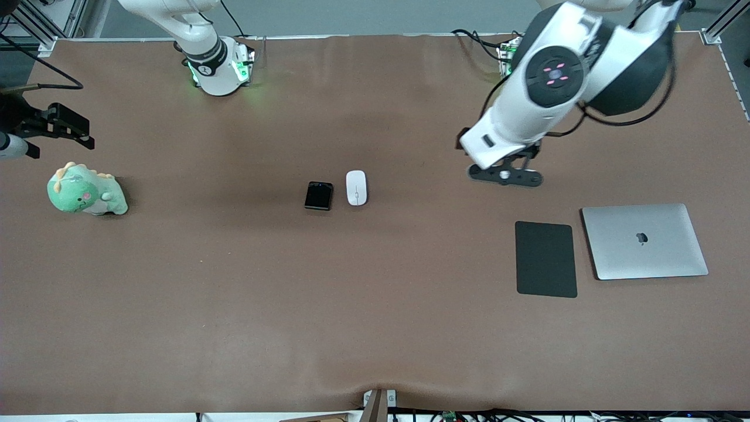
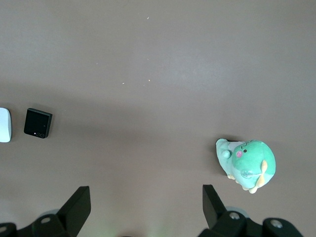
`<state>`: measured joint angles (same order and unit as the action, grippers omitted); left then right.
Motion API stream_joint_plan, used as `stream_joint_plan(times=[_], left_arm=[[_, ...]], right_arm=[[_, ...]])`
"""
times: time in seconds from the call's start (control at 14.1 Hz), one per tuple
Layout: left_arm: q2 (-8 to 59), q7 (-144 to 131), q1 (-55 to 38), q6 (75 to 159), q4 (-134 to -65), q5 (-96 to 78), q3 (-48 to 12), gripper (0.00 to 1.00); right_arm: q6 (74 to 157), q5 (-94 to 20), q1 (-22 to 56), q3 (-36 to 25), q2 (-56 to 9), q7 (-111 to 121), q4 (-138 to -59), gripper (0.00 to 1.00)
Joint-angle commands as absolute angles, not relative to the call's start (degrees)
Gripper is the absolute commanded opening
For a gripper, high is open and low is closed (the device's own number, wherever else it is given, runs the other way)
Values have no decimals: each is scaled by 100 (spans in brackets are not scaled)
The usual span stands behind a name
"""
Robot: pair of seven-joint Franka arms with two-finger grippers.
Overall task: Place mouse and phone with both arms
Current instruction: 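Move the left gripper over the white mouse while the right gripper reaches the phone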
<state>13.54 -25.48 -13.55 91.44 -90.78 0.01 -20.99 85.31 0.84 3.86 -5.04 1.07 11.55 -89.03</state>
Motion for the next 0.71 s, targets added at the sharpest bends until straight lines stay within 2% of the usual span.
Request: stream_joint_plan(times=[0.0, 0.21, 0.5, 0.64], left_arm=[[1765, -3039, -1617, 9394, -8816, 0, -2101, 100], [2108, -3471, -1880, 9667, -8720, -9, -2101, 100], [2846, -4024, -2187, 9738, -8219, -35, -2109, 100], [3119, -4410, -2494, 10297, -8174, 17, -2057, 100]], right_arm=[[8517, 27, 457, -720, -8, 1187, -8754, 100], [8604, 18, 448, -773, -148, 1187, -8771, 100], [8745, -141, 457, -993, -351, 1187, -8763, 100], [8728, -132, 466, -1002, -386, 1195, -8763, 100]])
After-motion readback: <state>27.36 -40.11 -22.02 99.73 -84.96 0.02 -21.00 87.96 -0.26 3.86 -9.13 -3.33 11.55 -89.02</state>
